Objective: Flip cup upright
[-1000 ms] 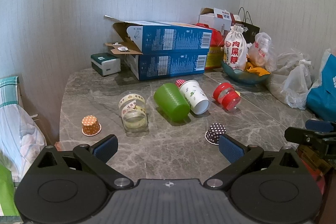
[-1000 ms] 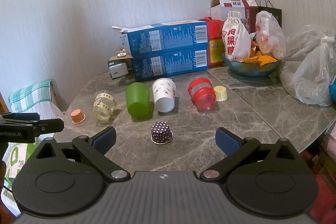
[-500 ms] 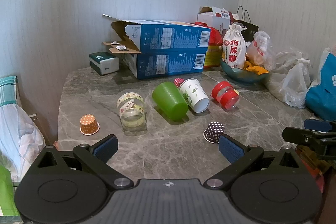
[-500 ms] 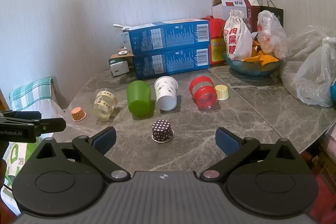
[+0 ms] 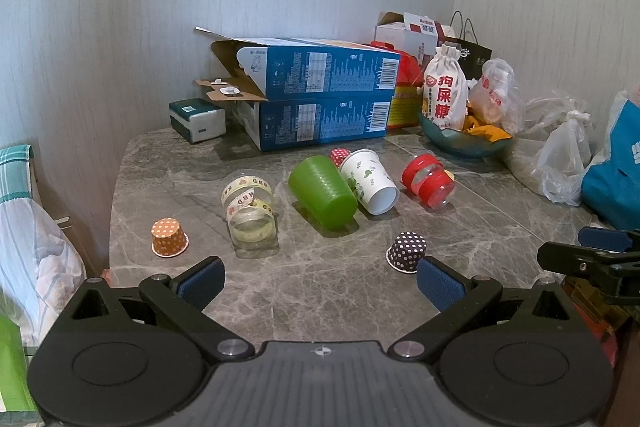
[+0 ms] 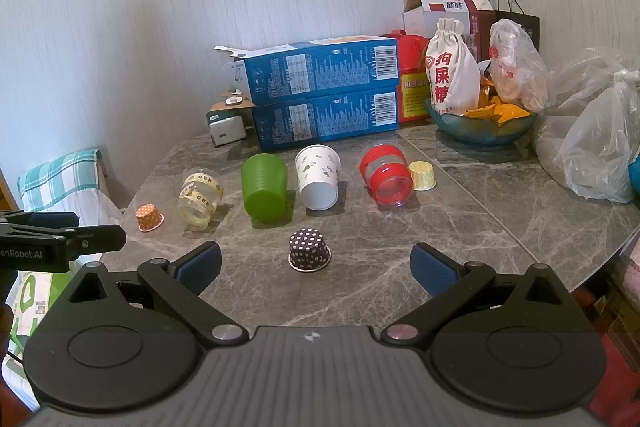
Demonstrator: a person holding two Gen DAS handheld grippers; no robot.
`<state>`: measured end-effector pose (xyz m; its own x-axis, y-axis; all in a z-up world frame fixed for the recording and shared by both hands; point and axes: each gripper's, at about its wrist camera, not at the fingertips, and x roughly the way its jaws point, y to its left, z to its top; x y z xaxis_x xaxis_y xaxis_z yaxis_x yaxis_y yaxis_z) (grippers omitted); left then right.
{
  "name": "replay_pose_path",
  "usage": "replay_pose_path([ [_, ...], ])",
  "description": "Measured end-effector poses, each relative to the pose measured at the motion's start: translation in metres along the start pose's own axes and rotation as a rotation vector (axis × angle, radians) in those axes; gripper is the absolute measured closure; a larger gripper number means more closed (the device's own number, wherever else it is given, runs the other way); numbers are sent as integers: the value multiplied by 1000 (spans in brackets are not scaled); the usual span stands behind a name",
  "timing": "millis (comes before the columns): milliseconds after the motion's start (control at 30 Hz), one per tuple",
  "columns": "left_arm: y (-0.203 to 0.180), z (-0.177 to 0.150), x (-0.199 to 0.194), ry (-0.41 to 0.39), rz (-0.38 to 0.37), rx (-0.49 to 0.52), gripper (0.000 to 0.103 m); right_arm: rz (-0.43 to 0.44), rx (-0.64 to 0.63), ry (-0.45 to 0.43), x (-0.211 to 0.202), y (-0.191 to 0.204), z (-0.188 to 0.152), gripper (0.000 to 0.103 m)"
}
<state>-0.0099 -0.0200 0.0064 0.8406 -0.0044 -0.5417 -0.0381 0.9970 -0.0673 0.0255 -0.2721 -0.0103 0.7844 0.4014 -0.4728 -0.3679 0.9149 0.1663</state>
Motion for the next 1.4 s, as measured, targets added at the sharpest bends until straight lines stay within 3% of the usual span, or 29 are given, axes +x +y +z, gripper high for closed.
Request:
replay_pose_path([
  [967, -4, -2, 5, 14, -23, 22, 0, -4, -13, 29, 15, 1, 4, 1],
  [1233, 9, -2, 25, 53, -66, 3, 0, -14, -129, 99, 90, -19, 56, 1],
  [1400, 22, -3, 35, 77, -86, -24, 0, -65, -136, 325, 181, -47, 99, 1],
])
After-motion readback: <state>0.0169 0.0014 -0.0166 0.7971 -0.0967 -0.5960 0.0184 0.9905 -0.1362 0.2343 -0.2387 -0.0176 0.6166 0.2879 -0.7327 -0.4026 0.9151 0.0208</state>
